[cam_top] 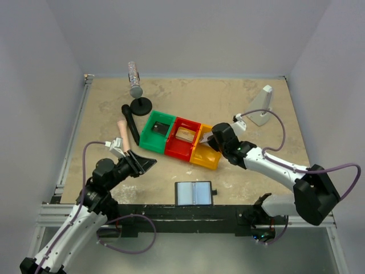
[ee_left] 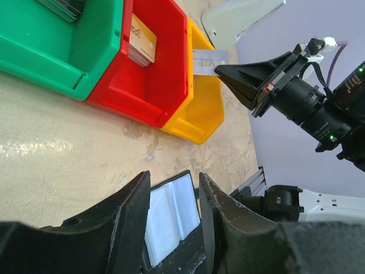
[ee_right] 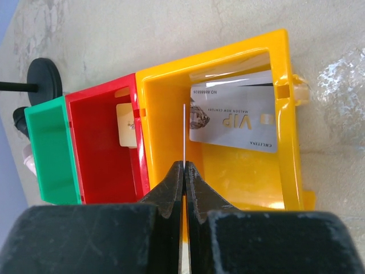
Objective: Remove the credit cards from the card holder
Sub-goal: Place the credit card in the storage box.
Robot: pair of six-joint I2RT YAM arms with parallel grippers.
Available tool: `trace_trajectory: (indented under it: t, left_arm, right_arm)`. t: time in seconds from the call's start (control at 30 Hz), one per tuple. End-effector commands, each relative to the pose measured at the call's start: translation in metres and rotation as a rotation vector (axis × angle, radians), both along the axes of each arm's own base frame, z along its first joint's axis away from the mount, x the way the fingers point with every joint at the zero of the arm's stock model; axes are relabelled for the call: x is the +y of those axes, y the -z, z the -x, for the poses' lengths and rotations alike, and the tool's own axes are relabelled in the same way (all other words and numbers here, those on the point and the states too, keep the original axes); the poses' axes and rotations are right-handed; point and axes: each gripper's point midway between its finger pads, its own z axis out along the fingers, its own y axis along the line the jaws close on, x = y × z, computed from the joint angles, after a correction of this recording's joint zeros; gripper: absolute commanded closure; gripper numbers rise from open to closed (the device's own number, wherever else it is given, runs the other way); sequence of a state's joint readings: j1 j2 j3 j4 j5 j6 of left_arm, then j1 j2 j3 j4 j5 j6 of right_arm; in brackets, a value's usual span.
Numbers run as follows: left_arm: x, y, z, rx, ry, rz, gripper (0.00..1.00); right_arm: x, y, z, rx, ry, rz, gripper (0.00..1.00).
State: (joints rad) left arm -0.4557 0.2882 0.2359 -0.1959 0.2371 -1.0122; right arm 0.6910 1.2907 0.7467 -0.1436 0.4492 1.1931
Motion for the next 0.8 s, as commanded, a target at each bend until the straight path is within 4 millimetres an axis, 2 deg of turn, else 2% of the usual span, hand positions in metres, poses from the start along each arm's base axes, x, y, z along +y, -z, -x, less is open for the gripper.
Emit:
trace_trajectory:
  t: [0.0,0.4,0.77]
  left_arm:
    - [-0.002,-0.005,-0.002,-0.019,0.002,0.026,0.56]
    - [-0.003,-0.003,-0.002,-0.014,0.011,0.026,0.57]
    - [-0.004,0.002,-0.002,-0.004,0.011,0.022,0.57]
  right_arm:
    - [0.005,-0.018,-0.016,-0.041,-0.008,-0.019,1.00]
    - [0.011,-0.011,-0.025,0.001,-0.069,0.024,1.00]
    - [0.005,0.002,-0.026,0.055,-0.082,0.067,1.00]
